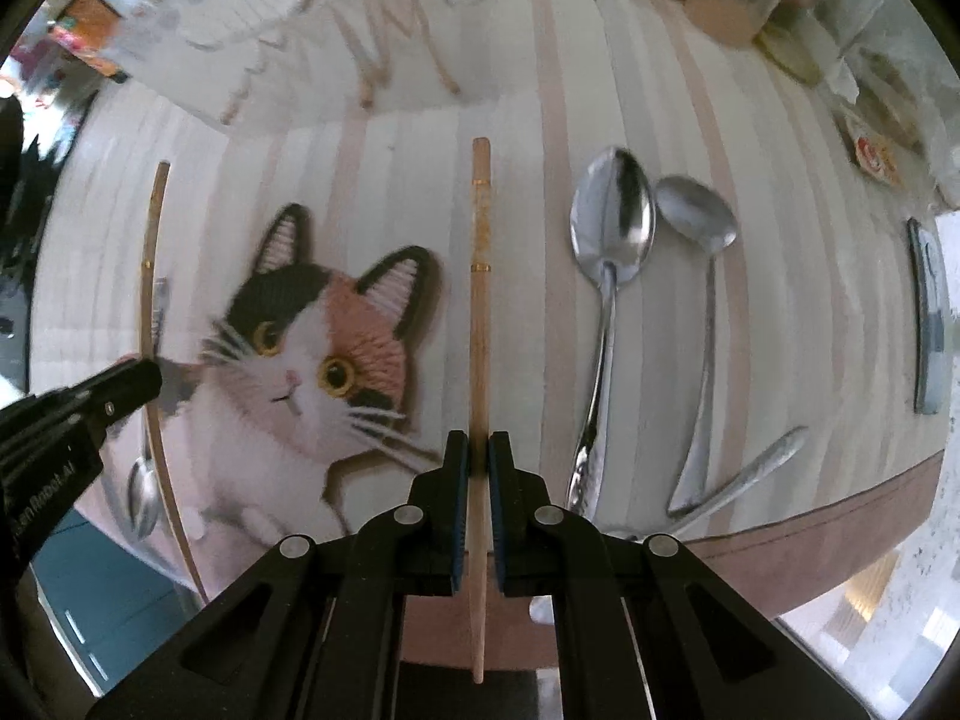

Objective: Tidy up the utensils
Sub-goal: 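Carry the chopstick in the left tool into the clear rack while the right tool drops its chopstick there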

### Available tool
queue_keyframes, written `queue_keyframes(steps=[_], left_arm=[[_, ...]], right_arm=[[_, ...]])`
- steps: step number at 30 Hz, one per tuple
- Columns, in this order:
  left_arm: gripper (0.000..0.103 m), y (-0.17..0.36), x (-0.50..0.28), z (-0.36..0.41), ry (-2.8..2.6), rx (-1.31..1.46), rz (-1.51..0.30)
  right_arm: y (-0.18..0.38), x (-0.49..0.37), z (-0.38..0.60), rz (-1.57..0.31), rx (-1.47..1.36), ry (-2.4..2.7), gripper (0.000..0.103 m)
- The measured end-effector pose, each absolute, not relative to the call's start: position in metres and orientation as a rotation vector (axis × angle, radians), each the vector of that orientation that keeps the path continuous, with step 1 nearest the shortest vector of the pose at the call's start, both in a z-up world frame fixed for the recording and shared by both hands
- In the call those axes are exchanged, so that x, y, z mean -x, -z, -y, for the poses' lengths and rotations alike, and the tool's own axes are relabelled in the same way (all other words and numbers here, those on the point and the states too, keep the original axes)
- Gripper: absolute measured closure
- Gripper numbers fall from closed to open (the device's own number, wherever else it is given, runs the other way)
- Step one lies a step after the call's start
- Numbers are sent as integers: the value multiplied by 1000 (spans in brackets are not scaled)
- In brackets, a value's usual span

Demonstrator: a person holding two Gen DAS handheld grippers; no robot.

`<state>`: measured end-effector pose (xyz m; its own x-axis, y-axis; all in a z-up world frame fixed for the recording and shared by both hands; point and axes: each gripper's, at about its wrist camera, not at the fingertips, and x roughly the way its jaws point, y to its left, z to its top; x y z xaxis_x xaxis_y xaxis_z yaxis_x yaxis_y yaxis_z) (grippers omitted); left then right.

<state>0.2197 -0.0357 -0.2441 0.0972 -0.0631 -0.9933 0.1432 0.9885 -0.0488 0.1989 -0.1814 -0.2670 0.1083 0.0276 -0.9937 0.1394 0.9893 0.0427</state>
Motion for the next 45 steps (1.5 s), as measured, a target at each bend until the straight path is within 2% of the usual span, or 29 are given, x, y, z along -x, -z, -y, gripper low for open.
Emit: queue_keyframes(steps=[11, 21, 27, 33, 45], left_arm=[[99, 146, -209, 22, 145, -10, -1262], [99, 74, -251, 28, 190, 44, -1115], [99, 50, -295, 39, 233, 103, -1096], [99, 51, -348, 57, 282, 140, -1156], [99, 127, -429, 100, 282, 114, -1399]], right_arm=[[189, -194, 183, -1305, -106, -26, 96], [126, -241, 197, -1155, -194, -88, 96], [102, -285, 210, -1087, -265, -101, 96], [102, -338, 219, -1075, -296, -72, 96], [159, -422, 238, -1196, -352, -11, 96]])
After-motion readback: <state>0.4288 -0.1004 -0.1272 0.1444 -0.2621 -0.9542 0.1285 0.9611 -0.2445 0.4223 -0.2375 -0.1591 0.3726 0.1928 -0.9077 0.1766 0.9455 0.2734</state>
